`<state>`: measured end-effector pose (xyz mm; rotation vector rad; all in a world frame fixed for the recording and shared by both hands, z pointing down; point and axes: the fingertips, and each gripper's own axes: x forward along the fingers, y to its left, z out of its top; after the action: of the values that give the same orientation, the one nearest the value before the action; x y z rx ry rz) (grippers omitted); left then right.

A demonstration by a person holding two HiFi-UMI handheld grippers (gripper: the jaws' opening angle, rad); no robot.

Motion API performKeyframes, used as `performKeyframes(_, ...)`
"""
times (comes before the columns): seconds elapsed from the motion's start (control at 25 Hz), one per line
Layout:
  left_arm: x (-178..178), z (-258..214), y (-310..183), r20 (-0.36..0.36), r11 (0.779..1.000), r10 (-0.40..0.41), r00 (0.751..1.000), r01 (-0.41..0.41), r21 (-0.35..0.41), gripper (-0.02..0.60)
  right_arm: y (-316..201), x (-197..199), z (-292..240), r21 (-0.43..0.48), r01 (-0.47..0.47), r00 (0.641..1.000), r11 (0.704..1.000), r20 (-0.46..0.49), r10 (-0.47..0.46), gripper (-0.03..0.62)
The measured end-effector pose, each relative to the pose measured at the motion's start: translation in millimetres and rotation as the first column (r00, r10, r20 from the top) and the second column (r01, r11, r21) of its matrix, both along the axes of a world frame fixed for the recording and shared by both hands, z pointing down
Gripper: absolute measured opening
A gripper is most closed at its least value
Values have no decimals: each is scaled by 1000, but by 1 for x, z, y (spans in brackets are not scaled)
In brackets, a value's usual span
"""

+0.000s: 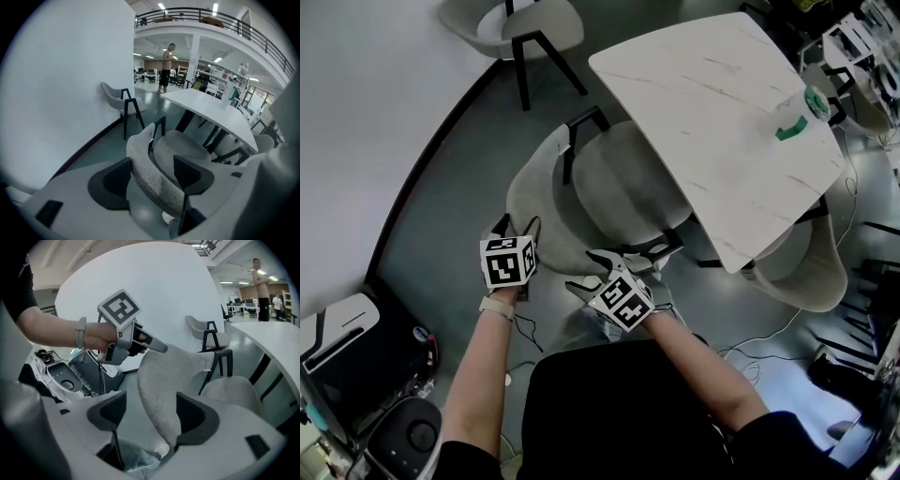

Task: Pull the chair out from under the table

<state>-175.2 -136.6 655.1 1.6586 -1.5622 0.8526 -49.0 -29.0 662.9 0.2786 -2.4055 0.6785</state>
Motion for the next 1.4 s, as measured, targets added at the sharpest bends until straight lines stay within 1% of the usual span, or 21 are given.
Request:
performKeyframes(0.12, 0, 2, -7, 62, 1000, 14, 998, -14, -3, 287, 3, -3, 20, -22, 1, 1000, 1000, -31, -2, 318)
performKeyframes(0.28, -3, 8, -12, 91, 999, -29, 995, 31, -16, 287, 0, -3, 45, -29, -4, 997, 1000, -77, 2, 318)
performKeyframes(0.36, -4, 16, -14, 96, 998, -41, 995, 44, -37, 288, -1, -3, 56, -44, -9, 996, 999, -92, 4, 318)
performKeyframes(0.52, -10, 33, -16, 69, 991, -98, 993, 103, -82, 288, 2, -8, 71, -71, -4, 996, 997, -93, -2, 318)
performKeyframes(0.64, -10, 41, -22, 58, 988, -112, 992, 117, -99, 287, 2, -10, 80, -68, 9, 993, 998, -116, -17, 318)
performKeyframes(0.8, -9, 50, -22, 34, 981, -115, 993, 119, -157, 287, 2, -13, 93, -73, 12, 989, 997, -143, -22, 318)
performKeyframes(1.0, -5, 60, -20, -4, 966, -99, 995, 95, -241, 287, 4, -22, 108, -69, 51, 983, 996, -172, -62, 318)
performKeyframes(1.08, -5, 65, -18, 8, 957, -87, 996, 86, -279, 287, 4, -25, 111, -71, 56, 981, 996, -182, -68, 317)
performKeyframes(1.16, -4, 70, -16, 13, 943, -70, 997, 71, -324, 287, 3, -26, 115, -52, 53, 977, 997, -202, -62, 317)
performKeyframes(1.24, -2, 76, -12, -16, 928, -65, 998, 55, -369, 287, 4, -27, 120, -32, 55, 970, 998, -234, -61, 316)
performKeyframes(1.32, 0, 83, -3, -57, 905, -76, 996, 45, -423, 287, 8, -28, 126, -42, 72, 963, 997, -258, -80, 314)
performKeyframes(1.4, -2, 90, 7, -60, 882, -86, 995, 48, -469, 270, 14, -30, 130, -56, 93, 960, 994, -261, -105, 314)
